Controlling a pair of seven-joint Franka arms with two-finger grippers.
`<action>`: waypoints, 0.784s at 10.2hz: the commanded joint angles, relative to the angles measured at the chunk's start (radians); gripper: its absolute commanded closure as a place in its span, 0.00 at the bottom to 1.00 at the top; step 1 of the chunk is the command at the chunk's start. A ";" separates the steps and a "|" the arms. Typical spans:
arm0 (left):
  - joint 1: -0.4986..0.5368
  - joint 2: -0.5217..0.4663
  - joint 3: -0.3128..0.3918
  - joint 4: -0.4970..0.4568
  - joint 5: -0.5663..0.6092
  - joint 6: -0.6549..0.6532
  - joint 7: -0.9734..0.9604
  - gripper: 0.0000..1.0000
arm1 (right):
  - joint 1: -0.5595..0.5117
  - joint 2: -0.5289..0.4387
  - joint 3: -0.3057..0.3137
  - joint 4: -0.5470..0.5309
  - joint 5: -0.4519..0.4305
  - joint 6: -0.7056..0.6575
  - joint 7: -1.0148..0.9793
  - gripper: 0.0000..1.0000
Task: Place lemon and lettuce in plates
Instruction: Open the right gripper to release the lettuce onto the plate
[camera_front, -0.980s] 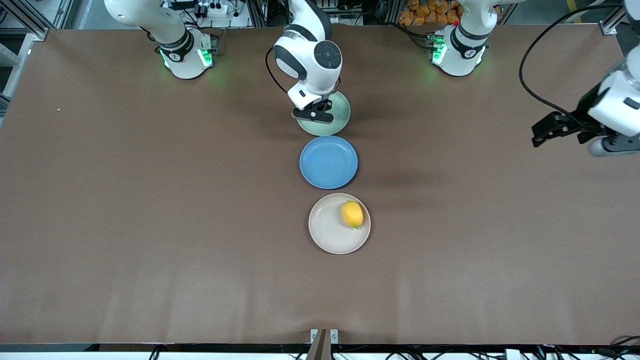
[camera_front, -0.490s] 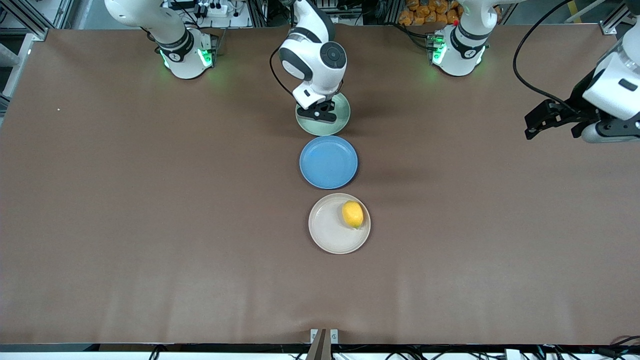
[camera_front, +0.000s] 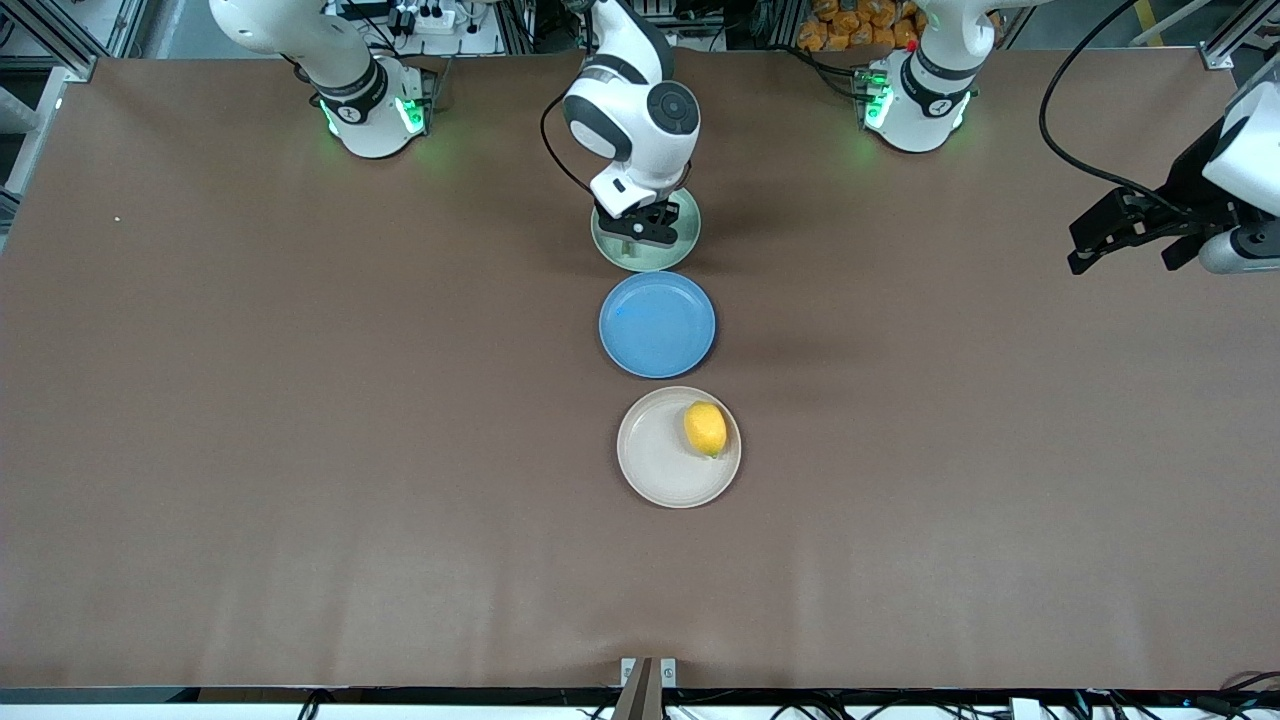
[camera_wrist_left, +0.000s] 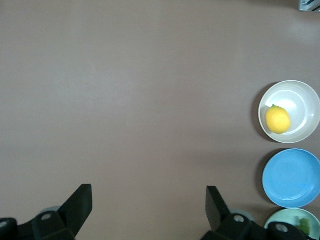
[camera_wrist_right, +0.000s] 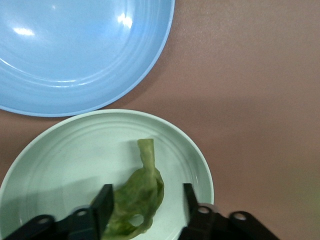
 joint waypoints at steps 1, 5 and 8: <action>0.010 0.001 0.006 0.016 -0.027 -0.017 0.026 0.00 | -0.002 0.003 -0.013 0.044 -0.024 -0.066 0.011 0.00; 0.013 0.001 0.009 0.014 -0.021 -0.017 0.025 0.00 | -0.138 -0.026 -0.025 0.101 -0.027 -0.162 -0.139 0.00; 0.030 -0.012 0.019 0.014 -0.017 -0.019 0.028 0.00 | -0.264 -0.074 -0.098 0.152 -0.027 -0.232 -0.395 0.00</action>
